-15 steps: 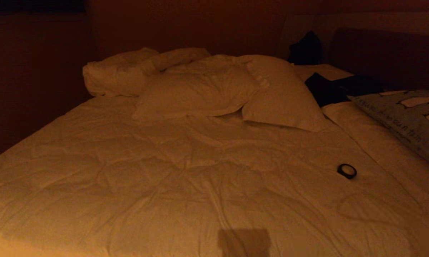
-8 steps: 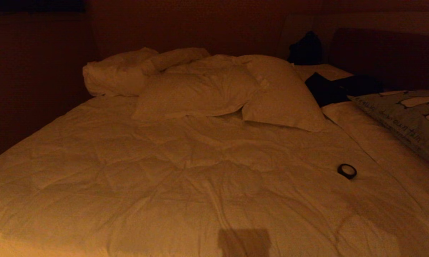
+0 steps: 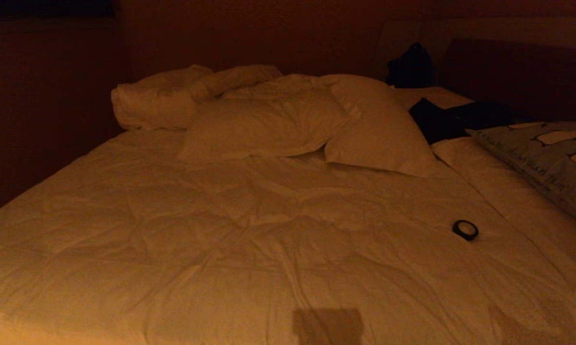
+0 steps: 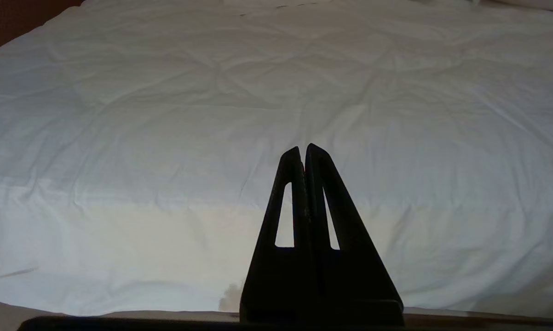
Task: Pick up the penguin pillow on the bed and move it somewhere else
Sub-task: Pick up the pillow
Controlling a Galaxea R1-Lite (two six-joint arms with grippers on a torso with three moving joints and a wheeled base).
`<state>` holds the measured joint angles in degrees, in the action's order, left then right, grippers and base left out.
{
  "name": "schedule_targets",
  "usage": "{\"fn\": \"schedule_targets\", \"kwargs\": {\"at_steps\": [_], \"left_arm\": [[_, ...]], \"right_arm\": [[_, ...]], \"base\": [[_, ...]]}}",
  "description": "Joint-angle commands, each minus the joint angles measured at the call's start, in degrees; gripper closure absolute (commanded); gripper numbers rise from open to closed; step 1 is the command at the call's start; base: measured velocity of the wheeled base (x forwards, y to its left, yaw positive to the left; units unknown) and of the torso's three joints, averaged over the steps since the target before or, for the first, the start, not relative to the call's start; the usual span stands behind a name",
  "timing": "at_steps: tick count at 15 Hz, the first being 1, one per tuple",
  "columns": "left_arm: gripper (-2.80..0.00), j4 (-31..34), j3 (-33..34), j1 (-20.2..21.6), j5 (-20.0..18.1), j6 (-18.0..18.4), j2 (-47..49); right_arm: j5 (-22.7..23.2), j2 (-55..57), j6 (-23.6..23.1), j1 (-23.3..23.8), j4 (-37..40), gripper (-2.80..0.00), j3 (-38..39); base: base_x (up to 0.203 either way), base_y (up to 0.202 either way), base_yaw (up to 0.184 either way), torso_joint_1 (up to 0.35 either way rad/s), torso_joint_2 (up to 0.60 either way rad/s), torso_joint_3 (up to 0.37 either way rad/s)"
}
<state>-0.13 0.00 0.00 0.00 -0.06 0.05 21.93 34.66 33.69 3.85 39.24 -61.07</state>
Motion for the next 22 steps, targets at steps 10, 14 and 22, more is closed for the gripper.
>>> {"fn": "schedule_targets", "kwargs": {"at_steps": [10,14,22], "left_arm": [[0.0,-0.04,0.18,0.0,0.0,-0.03,0.04],[0.0,-0.04,0.18,0.0,0.0,-0.03,0.04],[0.0,-0.04,0.18,0.08,0.0,-0.03,0.04]], "right_arm": [[0.71,-20.98,-10.29,-5.6,3.13,0.0,13.18],[0.22,-24.2,-14.1,-5.65,1.97,0.0,16.81],[-18.61,-33.86,-30.56,-4.64,-17.88,0.0,32.5]], "base": [[0.0,0.0,0.0,0.0,0.0,0.0],[0.0,0.0,0.0,0.0,0.0,0.0],[0.0,0.0,0.0,0.0,0.0,0.0]]}}
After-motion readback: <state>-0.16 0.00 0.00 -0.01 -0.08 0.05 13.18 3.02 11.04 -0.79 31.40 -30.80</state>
